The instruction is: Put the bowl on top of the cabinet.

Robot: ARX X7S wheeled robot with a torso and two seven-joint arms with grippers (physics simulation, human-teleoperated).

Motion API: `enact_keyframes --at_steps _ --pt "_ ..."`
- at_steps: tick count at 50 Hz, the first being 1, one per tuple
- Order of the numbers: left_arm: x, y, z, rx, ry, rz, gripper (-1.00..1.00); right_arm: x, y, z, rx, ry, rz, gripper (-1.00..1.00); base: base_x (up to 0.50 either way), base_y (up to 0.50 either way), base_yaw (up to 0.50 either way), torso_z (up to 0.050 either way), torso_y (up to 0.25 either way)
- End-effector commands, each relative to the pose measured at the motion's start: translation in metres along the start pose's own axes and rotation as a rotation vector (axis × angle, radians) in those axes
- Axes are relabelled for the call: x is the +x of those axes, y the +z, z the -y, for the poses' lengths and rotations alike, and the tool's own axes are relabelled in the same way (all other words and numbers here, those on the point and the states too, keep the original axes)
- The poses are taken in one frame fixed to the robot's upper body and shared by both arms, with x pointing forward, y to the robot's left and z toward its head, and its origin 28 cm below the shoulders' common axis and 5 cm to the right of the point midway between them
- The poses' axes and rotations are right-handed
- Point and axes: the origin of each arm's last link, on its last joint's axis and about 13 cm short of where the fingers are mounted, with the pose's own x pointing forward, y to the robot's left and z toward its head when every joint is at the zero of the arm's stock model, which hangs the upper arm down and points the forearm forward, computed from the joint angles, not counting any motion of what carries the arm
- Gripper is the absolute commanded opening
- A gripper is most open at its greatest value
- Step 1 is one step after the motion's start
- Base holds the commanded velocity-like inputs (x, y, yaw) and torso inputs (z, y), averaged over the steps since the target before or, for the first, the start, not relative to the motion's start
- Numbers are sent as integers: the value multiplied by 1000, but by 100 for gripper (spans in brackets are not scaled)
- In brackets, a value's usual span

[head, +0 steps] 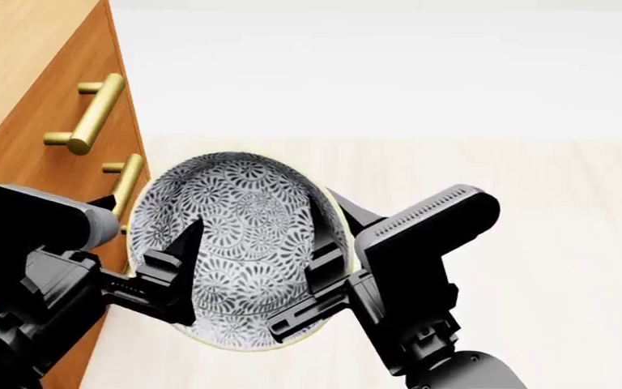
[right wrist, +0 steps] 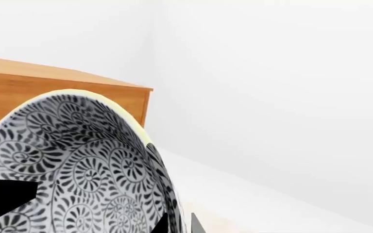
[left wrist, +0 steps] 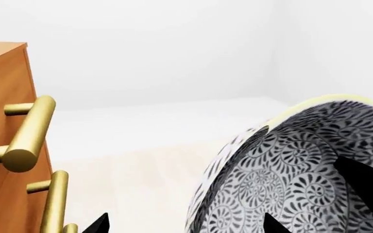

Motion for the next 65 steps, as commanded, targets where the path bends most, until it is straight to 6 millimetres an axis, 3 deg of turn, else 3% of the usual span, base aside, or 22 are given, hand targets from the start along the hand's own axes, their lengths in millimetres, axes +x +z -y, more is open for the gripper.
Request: enact_keyframes --at_steps 1,8,9,48,49,65 --pt "0 -2 -1 8 8 0 100 1 3 1 -10 -4 16 -100 0 0 0 0 0" --pt "0 -3 -1 12 23 4 100 1 2 2 -10 -6 15 -100 0 0 0 1 0" --pt "0 -3 -1 15 26 5 -100 1 1 2 -11 -7 14 -100 0 0 0 0 0" --pt "-1 -2 1 17 21 15 -100 2 1 4 -3 -50 -18 -100 0 0 0 0 1" --pt "-1 -2 1 16 21 16 -100 1 1 5 -7 -39 -14 100 0 0 0 0 0" --pt "1 -6 0 8 17 11 -100 0 -3 5 -5 -29 -34 100 0 0 0 0 1"
